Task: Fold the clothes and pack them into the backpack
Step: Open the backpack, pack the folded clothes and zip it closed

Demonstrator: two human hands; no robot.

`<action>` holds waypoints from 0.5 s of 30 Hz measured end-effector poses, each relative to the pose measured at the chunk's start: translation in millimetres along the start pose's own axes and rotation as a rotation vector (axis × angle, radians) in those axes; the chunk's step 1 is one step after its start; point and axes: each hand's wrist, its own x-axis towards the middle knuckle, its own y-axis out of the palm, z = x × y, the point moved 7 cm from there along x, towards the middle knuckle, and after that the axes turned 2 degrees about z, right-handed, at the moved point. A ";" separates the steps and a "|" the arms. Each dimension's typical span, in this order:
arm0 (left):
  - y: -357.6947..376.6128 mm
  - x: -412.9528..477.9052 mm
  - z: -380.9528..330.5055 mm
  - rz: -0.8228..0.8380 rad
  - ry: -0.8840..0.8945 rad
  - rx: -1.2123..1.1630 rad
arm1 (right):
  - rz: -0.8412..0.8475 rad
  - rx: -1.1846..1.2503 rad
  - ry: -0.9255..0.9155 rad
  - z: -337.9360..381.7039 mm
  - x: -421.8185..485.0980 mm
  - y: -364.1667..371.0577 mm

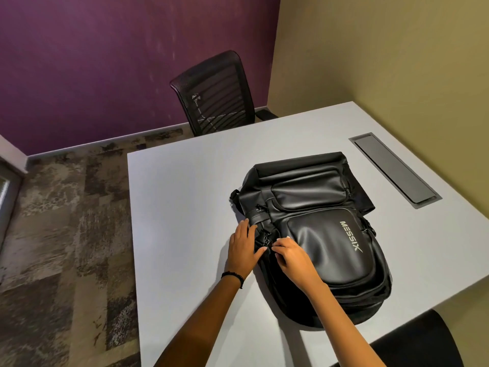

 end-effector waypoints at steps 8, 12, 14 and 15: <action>-1.1 10.4 12.9 0.133 0.020 -0.065 | 0.109 -0.093 -0.034 4.5 15.2 26.0; -3.3 11.8 17.6 0.128 0.025 -0.103 | 0.115 -0.192 -0.062 9.7 19.5 33.3; -2.2 11.9 17.2 0.133 0.028 -0.109 | 0.161 -0.255 -0.065 11.2 21.0 35.8; -1.8 11.7 17.2 0.132 0.027 -0.111 | 0.189 -0.281 -0.063 11.7 21.6 36.5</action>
